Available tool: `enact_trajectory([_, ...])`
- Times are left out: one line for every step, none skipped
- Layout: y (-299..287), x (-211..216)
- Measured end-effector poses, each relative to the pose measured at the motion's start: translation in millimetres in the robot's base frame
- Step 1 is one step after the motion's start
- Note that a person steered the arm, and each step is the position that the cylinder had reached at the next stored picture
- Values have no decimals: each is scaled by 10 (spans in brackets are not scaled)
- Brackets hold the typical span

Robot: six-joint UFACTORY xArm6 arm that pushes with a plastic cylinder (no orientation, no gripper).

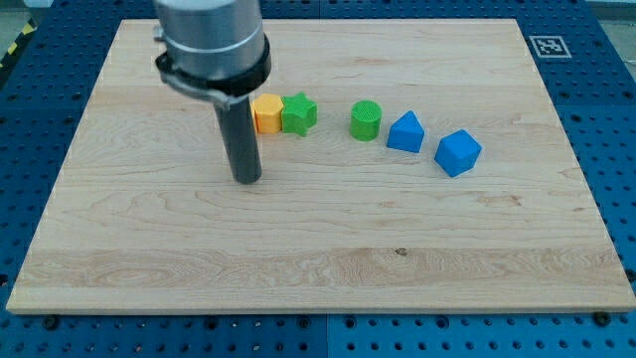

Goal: Push the hexagon towards the top center of the board

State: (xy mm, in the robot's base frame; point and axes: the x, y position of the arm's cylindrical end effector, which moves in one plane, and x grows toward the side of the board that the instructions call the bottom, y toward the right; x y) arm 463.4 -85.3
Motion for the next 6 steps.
enact_trajectory([0, -451])
enact_trajectory([165, -757])
enact_trajectory([312, -766])
enact_trajectory([379, -778])
enact_trajectory([463, -1049])
enact_trajectory([463, -1196])
